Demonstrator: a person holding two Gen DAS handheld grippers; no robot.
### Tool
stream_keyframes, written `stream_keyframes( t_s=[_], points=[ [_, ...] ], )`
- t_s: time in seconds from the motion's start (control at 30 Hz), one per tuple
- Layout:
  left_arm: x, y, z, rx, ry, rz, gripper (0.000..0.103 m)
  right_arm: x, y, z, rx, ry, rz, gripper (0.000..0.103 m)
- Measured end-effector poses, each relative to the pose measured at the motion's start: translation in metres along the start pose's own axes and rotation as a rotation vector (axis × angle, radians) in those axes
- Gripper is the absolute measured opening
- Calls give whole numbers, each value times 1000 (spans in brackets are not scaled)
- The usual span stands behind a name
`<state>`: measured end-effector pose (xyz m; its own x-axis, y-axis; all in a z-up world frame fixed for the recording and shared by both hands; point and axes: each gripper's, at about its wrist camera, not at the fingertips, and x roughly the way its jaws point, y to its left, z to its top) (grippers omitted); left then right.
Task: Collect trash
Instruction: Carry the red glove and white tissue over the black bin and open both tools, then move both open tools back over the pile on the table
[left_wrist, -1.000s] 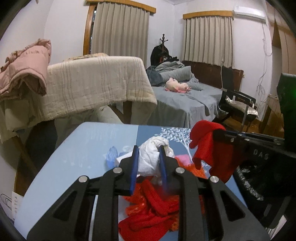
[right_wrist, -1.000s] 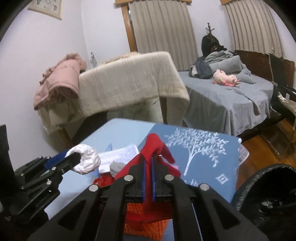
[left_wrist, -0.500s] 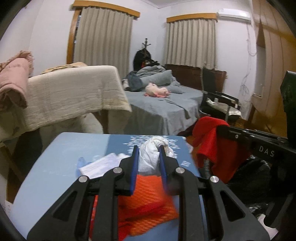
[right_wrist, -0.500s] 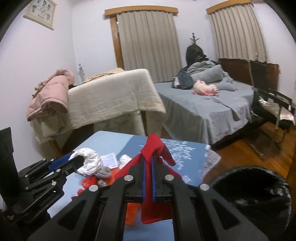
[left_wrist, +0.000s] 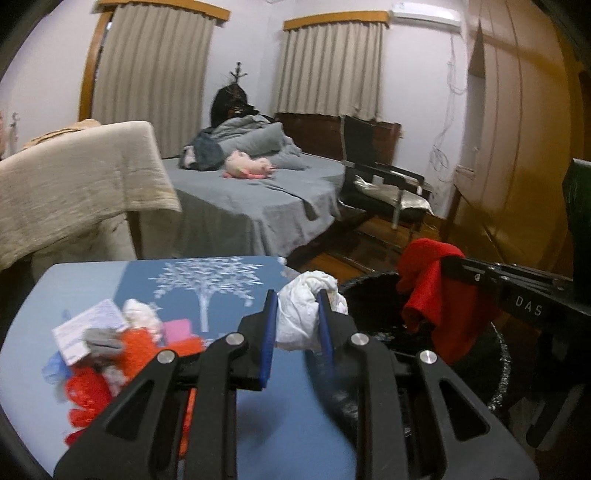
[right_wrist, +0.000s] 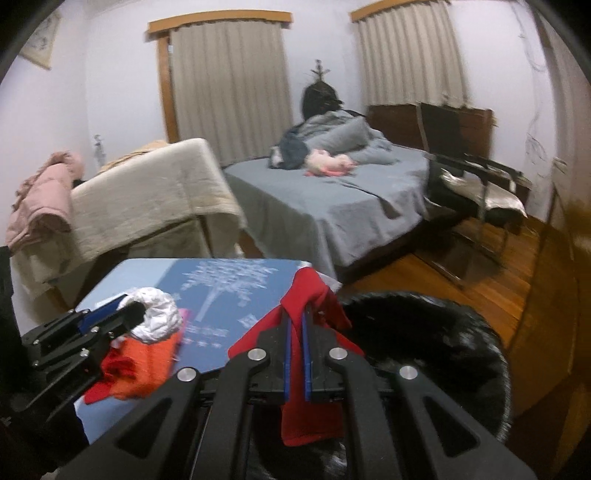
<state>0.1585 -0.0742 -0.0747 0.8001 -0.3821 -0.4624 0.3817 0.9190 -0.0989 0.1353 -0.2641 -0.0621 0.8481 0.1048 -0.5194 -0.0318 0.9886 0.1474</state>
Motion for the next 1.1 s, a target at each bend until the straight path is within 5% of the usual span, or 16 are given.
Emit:
stream_keyframes(
  t_s=[0.3, 0.37, 0.43, 0.53, 0.73, 1.1],
  points=[
    [43, -46, -3, 27, 41, -106, 22, -1, -50, -21, 52, 36, -105, 7],
    [52, -55, -4, 23, 62, -149, 29, 0, -56, -23, 62, 44, -122, 14],
    [59, -59, -6, 22, 80, -174, 47, -1, -62, -25, 70, 42, -144, 31],
    [60, -56, -10, 18, 90, -175, 50, -7, -68, -29, 81, 31, -172, 49],
    [40, -34, -14, 38, 52, -81, 70, -11, -60, -27, 83, -9, -198, 92],
    [-14, 51, -23, 0, 14, 177, 78, 14, 20, -26, 17, -23, -58, 97]
  ],
)
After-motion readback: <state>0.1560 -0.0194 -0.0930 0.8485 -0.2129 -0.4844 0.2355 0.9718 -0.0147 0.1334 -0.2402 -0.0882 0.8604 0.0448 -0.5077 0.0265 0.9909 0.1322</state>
